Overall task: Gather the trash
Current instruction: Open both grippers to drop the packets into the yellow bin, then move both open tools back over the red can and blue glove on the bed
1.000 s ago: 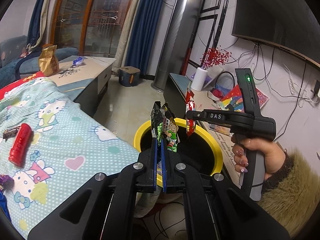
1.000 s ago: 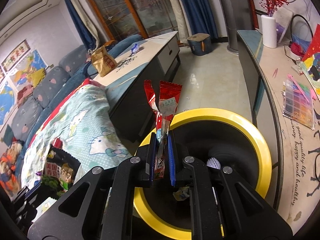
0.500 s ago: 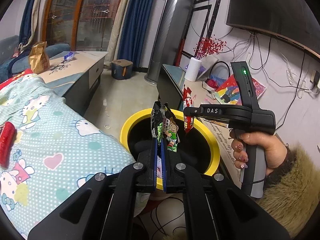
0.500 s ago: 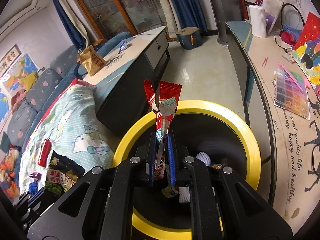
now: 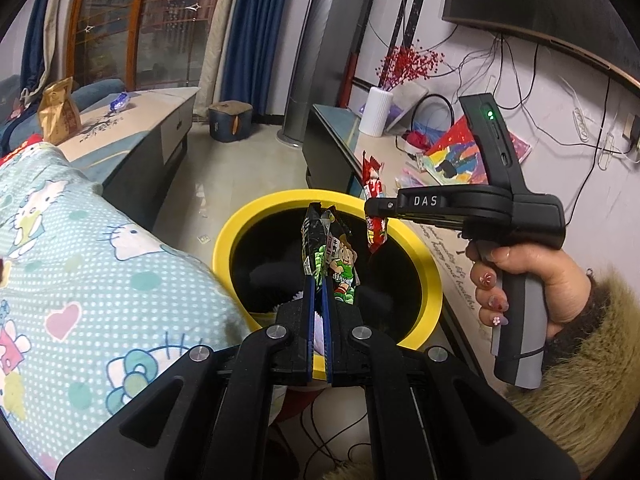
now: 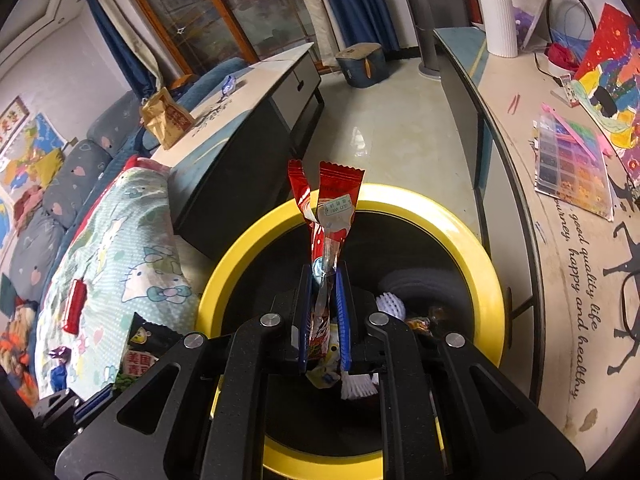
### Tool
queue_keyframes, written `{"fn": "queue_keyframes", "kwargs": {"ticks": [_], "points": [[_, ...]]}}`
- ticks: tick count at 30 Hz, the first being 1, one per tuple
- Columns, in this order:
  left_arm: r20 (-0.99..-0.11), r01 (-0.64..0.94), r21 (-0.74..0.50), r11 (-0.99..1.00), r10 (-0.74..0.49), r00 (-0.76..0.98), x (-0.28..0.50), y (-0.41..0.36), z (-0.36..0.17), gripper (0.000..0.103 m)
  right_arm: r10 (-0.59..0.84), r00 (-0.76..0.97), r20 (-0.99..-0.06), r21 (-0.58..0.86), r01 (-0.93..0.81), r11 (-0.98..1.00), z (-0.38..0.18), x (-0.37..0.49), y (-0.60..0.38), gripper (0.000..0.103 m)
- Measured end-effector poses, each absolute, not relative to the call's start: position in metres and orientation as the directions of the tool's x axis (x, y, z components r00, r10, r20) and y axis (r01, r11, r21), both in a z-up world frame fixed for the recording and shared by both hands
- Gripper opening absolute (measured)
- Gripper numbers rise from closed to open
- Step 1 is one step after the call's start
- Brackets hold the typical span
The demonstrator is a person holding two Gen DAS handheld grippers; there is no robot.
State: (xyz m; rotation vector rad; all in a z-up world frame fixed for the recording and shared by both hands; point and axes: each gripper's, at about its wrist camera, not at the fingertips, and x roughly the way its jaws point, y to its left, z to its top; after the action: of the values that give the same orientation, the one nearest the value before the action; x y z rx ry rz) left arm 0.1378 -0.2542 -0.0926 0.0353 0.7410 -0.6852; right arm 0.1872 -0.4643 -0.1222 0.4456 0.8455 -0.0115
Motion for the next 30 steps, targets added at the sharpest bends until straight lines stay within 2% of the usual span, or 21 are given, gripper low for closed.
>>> {"fn": "queue_keyframes", "kwargs": {"ticks": [9, 11, 12, 13, 14, 15, 18, 19, 20, 26, 30], "points": [[-0.661, 0.609, -0.19, 0.77, -0.559, 0.501, 0.154, -0.273, -0.104, 0.004, 0.161, 0.65, -0.742, 0.377, 0.207, 0.903, -0.129, 0.187, -0.472, 0.01], [-0.664, 0.61, -0.197, 0.768, -0.562, 0.493, 0.157, -0.274, -0.107, 0.006, 0.166, 0.648, -0.743, 0.386, 0.213, 0.898, -0.13, 0.187, -0.473, 0.012], [-0.663, 0.605, -0.202, 0.77, -0.562, 0.494, 0.161, -0.273, -0.109, 0.011, 0.173, 0.648, -0.742, 0.394, 0.212, 0.894, -0.13, 0.187, -0.474, 0.015], [-0.662, 0.6, -0.203, 0.774, -0.56, 0.499, 0.161, -0.272, -0.109, 0.03, 0.177, 0.649, -0.74, 0.4, 0.213, 0.891, -0.13, 0.186, -0.475, 0.025], [-0.66, 0.589, -0.203, 0.782, -0.554, 0.508, 0.163, -0.271, -0.109, 0.056, 0.173, 0.651, -0.739, 0.398, 0.215, 0.892, -0.129, 0.185, -0.475, 0.032], [-0.652, 0.576, -0.208, 0.791, -0.551, 0.521, 0.164, -0.267, -0.108, 0.064, 0.17, 0.653, -0.738, 0.396, 0.216, 0.893, -0.129, 0.185, -0.476, 0.034], [-0.628, 0.56, -0.213, 0.801, -0.551, 0.55, 0.164, -0.259, -0.102, 0.075, 0.161, 0.657, -0.736, 0.393, 0.22, 0.893, -0.127, 0.183, -0.476, 0.04], [-0.62, 0.554, -0.206, 0.807, -0.546, 0.564, 0.162, -0.257, -0.1, 0.087, 0.157, 0.661, -0.734, 0.393, 0.225, 0.892, -0.126, 0.183, -0.476, 0.044], [-0.614, 0.55, -0.203, 0.81, -0.543, 0.573, 0.161, -0.254, -0.097, 0.092, 0.154, 0.664, -0.732, 0.394, 0.228, 0.89, -0.125, 0.182, -0.476, 0.047], [-0.592, 0.498, -0.174, 0.85, -0.494, 0.636, 0.151, -0.236, -0.084, 0.095, 0.127, 0.703, -0.7, 0.379, 0.214, 0.9, -0.11, 0.178, -0.466, 0.067], [-0.578, 0.466, -0.157, 0.871, -0.463, 0.671, 0.145, -0.223, -0.076, 0.096, 0.108, 0.722, -0.683, 0.359, 0.203, 0.911, -0.1, 0.176, -0.458, 0.07]]}}
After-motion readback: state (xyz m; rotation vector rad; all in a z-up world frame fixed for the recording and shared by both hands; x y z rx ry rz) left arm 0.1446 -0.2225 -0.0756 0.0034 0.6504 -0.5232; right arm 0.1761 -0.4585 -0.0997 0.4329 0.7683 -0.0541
